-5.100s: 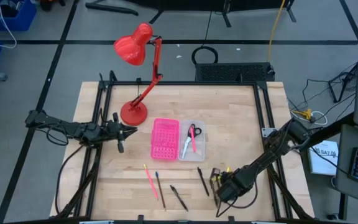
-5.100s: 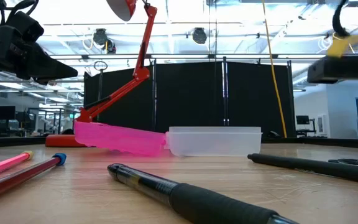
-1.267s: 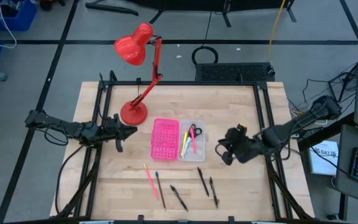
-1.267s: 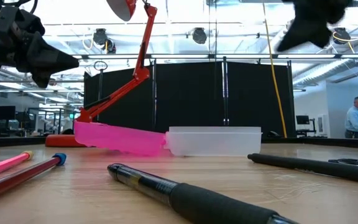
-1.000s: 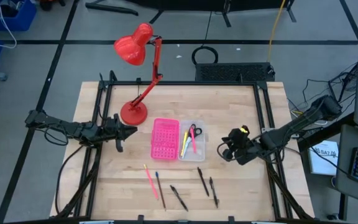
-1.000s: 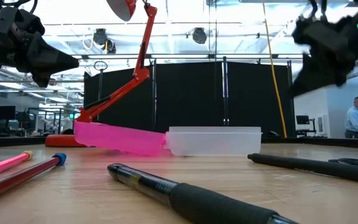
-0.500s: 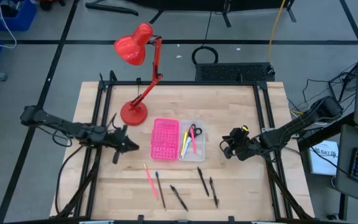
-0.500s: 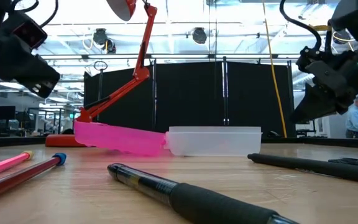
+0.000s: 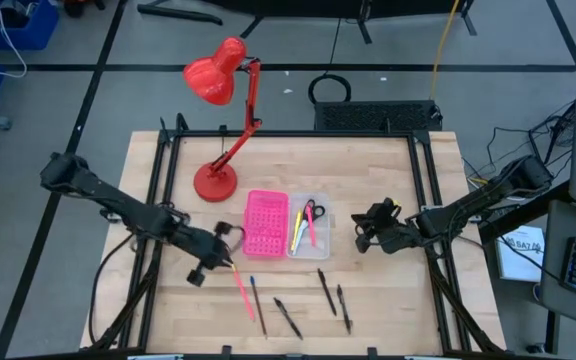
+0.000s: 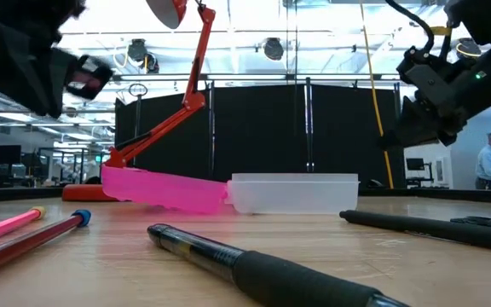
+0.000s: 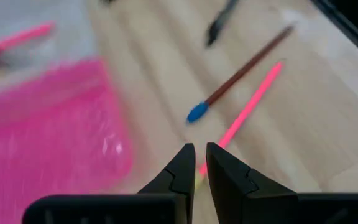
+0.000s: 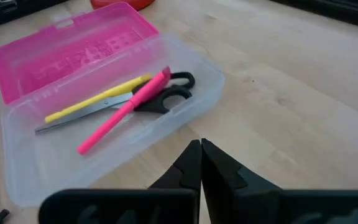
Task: Pick & place school supplies into a supply box
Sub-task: Put the pink pencil into the supply box
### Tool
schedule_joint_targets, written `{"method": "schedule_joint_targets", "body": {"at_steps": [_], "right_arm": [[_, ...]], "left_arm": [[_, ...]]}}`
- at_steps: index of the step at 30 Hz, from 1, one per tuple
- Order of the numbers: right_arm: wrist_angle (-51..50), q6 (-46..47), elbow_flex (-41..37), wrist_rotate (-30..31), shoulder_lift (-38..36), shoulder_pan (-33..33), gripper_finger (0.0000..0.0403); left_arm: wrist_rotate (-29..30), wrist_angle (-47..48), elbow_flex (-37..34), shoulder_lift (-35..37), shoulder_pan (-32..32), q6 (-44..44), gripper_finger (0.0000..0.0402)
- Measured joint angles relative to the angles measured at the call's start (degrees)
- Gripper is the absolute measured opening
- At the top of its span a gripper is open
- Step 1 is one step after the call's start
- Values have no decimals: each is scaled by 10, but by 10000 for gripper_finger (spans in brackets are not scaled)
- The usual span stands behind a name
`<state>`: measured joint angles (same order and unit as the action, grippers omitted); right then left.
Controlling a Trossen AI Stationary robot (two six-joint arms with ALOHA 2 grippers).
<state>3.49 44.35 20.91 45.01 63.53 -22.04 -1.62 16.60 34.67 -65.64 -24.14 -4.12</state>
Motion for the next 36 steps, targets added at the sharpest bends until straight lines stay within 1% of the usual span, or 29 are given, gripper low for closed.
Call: {"method": "schedule_joint_targets", "body": {"at_steps": [4, 7, 9, 12, 14, 15, 17, 19, 21, 23, 26, 29, 32, 36], "right_arm": [[2, -5, 0, 0, 0, 0, 1], [2, -5, 0, 0, 0, -2, 1], [2, -4, 0, 0, 0, -6, 1], [2, -3, 0, 0, 0, -13, 1], [2, -4, 0, 0, 0, -17, 1], [2, -6, 0, 0, 0, -18, 1], [2, -11, 0, 0, 0, -20, 1], [2, -15, 0, 0, 2, -21, 1], [2, -15, 0, 0, 2, -21, 1], [4, -15, 0, 0, 2, -21, 1], [13, -16, 0, 0, 2, -21, 1], [20, -16, 0, 0, 2, -21, 1], [20, -16, 0, 0, 2, -21, 1], [20, -16, -1, 0, 2, -21, 0]], "left_arm": [[-48, 2, 73, -86, -5, -126, 47], [-72, 13, 107, -136, -7, -179, 47], [-66, 15, 116, -158, -7, -208, 47], [-18, 28, 116, -177, -5, -219, 47], [15, 54, 116, -181, 2, -237, 47], [19, 70, 116, -182, 8, -243, 47], [-4, 90, 116, -183, 21, -245, 50], [-43, 91, 116, -183, 28, -243, 63], [-62, 90, 116, -183, 25, -243, 85], [-56, 88, 116, -183, 18, -244, 113], [-30, 88, 116, -185, 12, -246, 157], [-29, 91, 116, -203, 13, -270, 189], [-29, 97, 115, -226, 13, -272, 202], [-30, 105, 115, -270, 13, -273, 201]]}}
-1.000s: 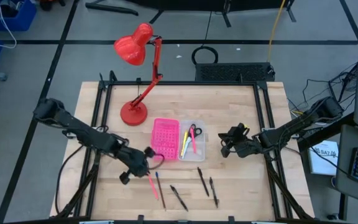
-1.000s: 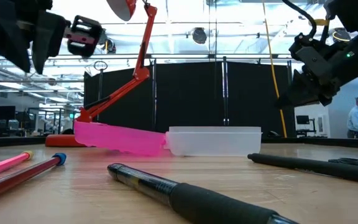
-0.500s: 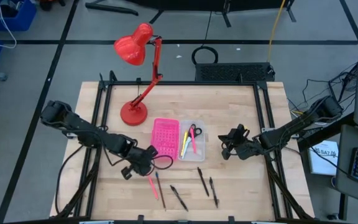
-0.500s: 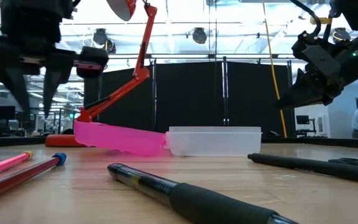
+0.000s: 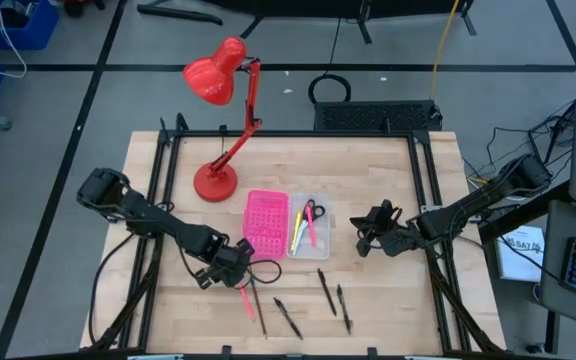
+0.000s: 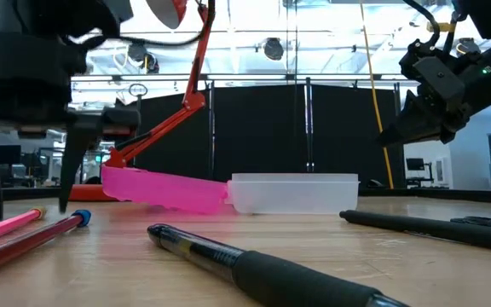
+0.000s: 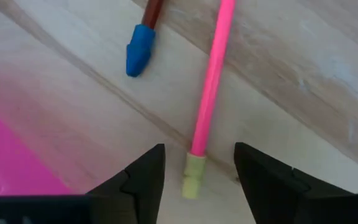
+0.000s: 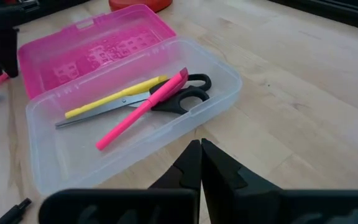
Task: Pick & place school supplies into a supply box
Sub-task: Put the pink pencil into the supply box
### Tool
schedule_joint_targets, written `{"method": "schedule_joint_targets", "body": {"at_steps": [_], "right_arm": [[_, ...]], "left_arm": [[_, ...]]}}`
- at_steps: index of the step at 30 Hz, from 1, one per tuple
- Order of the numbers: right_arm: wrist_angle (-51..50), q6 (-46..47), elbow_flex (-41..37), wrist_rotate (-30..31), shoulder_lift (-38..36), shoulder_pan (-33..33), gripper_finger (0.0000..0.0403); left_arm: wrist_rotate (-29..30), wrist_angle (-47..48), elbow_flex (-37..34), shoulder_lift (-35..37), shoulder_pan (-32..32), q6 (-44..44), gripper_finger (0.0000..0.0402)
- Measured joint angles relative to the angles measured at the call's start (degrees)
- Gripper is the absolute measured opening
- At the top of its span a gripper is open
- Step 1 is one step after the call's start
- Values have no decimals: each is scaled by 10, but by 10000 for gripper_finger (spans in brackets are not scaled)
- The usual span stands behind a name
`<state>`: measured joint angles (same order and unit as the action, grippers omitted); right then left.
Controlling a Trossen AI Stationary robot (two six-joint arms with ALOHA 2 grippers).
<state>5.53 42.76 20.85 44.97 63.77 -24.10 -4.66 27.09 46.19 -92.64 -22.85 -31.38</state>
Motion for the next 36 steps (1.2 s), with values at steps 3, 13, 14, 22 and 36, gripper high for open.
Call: {"method": "schedule_joint_targets", "body": {"at_steps": [3, 13, 14, 22, 36], "right_arm": [[4, 0, -8, 0, 0, 0, 0], [28, 28, -36, 0, 0, 0, 0], [41, 21, -37, 0, 0, 0, 0], [119, -45, -39, -2, 0, 0, 0], [127, -60, -39, -2, 0, 0, 0]], "left_arm": [[-3, -1, 2, -21, 0, -3, 190], [-9, 2, 2, -33, 2, -4, 106], [-9, 1, 2, -33, 2, -4, 94], [-8, -9, 2, -34, 1, -2, 14], [115, 61, 78, 37, -19, -145, 11]]}}
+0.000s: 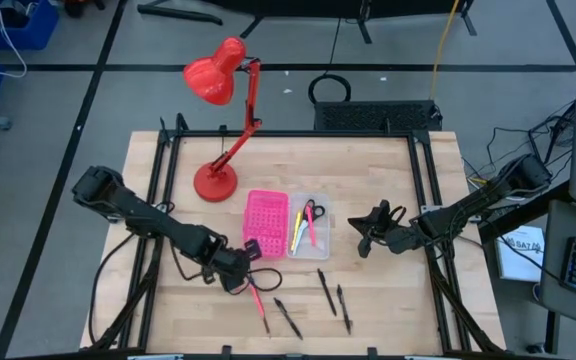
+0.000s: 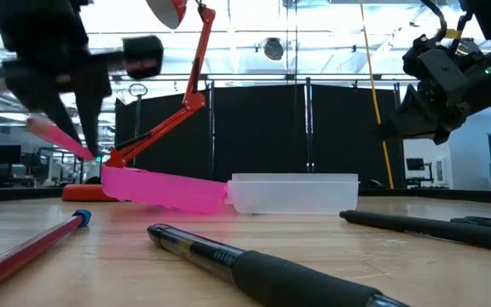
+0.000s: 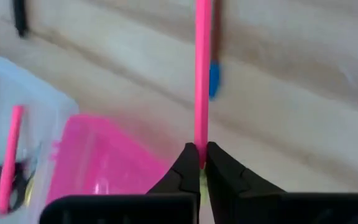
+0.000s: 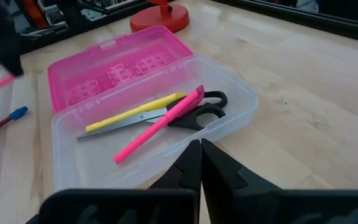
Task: Pick & place school supplies into a supply box
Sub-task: Put the pink pencil into the supply box
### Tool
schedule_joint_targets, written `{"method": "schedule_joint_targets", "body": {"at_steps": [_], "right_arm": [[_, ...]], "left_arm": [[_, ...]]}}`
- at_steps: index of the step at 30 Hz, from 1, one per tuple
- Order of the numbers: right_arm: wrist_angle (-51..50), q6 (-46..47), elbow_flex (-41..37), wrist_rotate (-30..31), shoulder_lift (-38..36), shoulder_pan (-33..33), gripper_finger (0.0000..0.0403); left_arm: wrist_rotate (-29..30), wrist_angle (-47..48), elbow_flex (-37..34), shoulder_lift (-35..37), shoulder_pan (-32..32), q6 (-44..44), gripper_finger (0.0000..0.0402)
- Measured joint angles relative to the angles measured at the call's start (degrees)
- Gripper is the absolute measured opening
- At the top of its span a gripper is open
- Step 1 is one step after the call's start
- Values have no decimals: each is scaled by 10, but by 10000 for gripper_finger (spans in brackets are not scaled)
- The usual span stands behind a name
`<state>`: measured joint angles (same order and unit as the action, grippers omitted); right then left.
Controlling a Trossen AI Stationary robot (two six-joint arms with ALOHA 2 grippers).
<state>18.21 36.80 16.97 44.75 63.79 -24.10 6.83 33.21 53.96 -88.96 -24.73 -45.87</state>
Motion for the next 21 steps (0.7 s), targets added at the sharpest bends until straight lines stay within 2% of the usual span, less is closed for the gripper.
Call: {"method": "schedule_joint_targets", "body": {"at_steps": [5, 7, 14, 21], "right_arm": [[-1, 0, 0, 0, 0, 0, 0], [-2, 0, 0, 0, 0, 0, 0], [-1, -13, 0, 0, 0, 0, 0], [-1, -22, 0, 0, 0, 0, 0]], "left_arm": [[89, 26, 69, 8, 4, -121, 14], [102, 27, 92, 7, 14, -185, 10], [72, -105, 103, 8, 102, -378, 11], [-55, -177, 103, 8, 185, -463, 10]]}}
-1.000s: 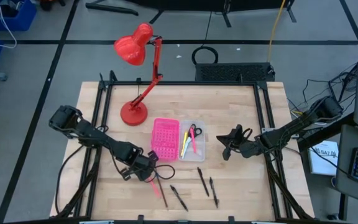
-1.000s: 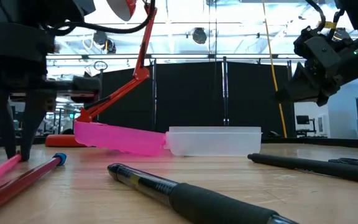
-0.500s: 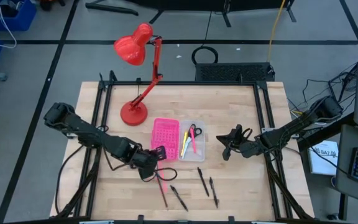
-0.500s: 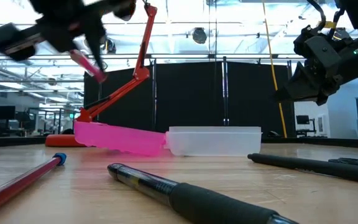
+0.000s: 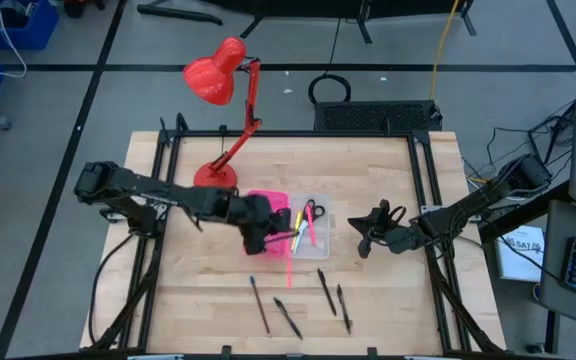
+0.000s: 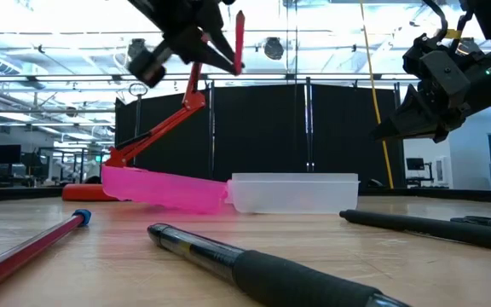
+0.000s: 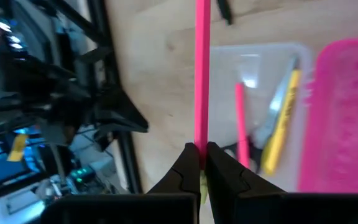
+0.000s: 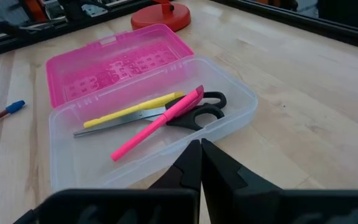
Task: Pick & place school supplies into a supply box
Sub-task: Put the pink pencil into the supply box
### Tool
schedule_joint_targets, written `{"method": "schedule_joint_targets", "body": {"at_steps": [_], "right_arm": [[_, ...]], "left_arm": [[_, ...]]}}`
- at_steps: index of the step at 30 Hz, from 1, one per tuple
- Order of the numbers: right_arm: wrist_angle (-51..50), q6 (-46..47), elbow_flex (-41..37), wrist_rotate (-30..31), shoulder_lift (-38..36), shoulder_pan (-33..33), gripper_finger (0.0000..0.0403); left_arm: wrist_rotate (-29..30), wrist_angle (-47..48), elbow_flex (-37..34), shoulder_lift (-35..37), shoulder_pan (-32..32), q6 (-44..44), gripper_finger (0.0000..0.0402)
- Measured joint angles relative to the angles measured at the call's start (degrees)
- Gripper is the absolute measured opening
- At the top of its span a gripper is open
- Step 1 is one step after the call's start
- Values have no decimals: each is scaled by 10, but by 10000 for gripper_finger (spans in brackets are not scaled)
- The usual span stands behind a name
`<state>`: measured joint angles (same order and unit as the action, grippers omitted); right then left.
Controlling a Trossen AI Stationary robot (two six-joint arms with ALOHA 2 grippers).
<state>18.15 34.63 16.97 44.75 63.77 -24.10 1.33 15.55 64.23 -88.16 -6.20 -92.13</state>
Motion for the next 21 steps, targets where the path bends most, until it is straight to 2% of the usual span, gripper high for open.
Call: {"method": "schedule_joint_targets", "body": {"at_steps": [5, 8, 15, 21], "right_arm": [[0, -6, 0, 0, 0, 0, 0], [0, -9, 0, 1, 0, 0, 0], [5, -4, 0, 1, 0, 0, 0], [4, 4, 0, 1, 0, 0, 0]], "left_arm": [[-94, -34, 2, -13, 52, -23, 10], [-134, -19, 22, -55, 79, -23, 10], [-152, 2, 97, -178, 97, -26, 10], [-141, 12, 120, -216, 111, -42, 10]]}}
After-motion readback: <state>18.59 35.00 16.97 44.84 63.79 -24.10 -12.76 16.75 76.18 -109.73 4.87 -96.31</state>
